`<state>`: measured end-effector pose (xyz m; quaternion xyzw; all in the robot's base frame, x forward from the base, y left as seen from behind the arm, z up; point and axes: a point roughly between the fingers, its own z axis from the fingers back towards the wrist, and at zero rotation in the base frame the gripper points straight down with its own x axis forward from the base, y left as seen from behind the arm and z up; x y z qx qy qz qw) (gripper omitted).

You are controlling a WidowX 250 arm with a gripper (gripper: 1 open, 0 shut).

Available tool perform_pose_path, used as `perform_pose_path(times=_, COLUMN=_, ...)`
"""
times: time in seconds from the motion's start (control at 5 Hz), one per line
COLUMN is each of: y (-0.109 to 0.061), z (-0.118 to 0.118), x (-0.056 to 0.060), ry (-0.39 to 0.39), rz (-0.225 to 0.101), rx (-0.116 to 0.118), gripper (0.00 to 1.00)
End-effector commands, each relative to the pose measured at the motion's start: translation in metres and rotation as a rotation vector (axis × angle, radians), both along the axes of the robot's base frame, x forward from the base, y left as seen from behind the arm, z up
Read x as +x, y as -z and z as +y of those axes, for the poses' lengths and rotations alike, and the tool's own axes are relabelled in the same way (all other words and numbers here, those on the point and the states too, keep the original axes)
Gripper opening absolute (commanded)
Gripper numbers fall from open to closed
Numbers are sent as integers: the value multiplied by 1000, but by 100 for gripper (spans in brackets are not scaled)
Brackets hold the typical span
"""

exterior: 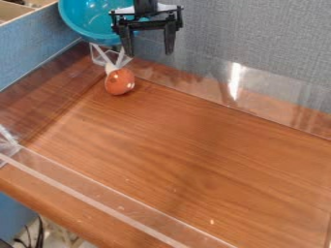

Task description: Put the mushroom in the blue bowl

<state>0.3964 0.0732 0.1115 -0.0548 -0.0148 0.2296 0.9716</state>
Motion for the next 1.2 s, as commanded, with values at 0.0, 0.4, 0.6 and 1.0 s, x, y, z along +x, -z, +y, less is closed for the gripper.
perform_pose_path(times=0.0, y=-48, z=1, x=-2, ry=-2, rz=-114, rx=23, gripper=100)
perform_pose_path(times=0.4, y=-51, z=2, x=-1, ry=-12, rz=-125, rx=24, gripper=100)
perform_pose_path(times=0.6, y=-48, z=4, x=2, ry=-24, rz=-126, rx=24, gripper=100)
perform_pose_path(times=1.0, y=-43, z=7, x=7, ry=-44, rz=-125, rx=23, gripper=100)
